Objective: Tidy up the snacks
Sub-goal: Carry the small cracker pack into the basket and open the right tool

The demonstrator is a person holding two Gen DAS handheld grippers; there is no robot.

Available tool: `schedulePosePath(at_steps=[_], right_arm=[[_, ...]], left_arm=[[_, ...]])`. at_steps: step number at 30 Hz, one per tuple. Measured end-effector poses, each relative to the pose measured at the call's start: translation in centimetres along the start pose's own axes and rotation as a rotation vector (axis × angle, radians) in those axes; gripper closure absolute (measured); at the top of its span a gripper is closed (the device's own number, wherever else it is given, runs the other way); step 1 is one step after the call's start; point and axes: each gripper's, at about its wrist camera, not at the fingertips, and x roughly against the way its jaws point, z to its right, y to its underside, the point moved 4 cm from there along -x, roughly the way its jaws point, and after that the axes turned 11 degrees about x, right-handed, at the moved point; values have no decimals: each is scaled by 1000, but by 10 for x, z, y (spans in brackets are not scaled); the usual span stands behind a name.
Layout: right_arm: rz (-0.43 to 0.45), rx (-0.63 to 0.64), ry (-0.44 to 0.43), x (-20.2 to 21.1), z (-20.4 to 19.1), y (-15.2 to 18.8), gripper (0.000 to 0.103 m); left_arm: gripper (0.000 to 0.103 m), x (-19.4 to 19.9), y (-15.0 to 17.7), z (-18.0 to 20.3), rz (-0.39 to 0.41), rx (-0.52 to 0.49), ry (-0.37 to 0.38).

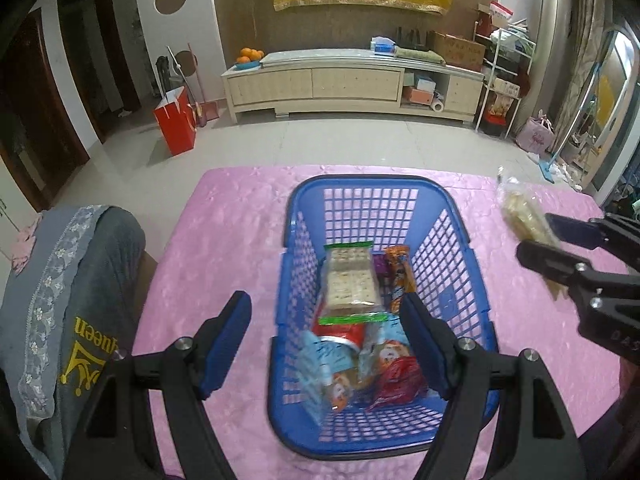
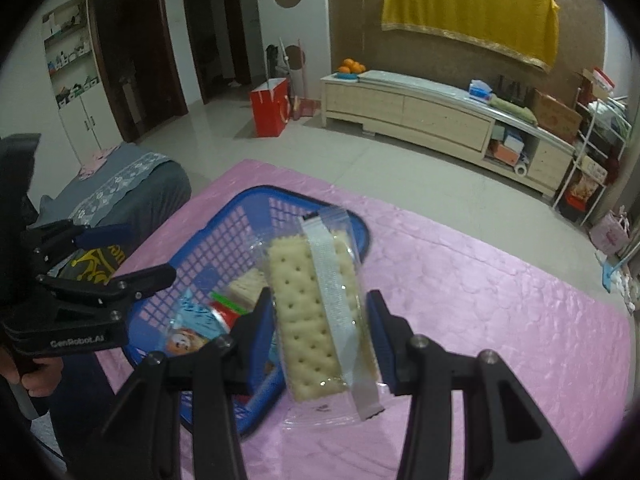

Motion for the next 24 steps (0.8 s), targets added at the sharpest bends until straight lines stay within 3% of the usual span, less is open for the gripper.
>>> schedulePosePath(at_steps=[12, 19, 24], right_arm=[[-107, 38, 12, -55, -30, -14, 53], [-180, 52, 32, -91, -35, -13, 53], [-208, 90, 93, -104, -41, -13, 53]], left_arm=[[28, -13, -2, -51, 14, 76, -22], [28, -30, 3, -64, -16, 91, -12], [28, -34, 7, -67, -21, 116, 9]])
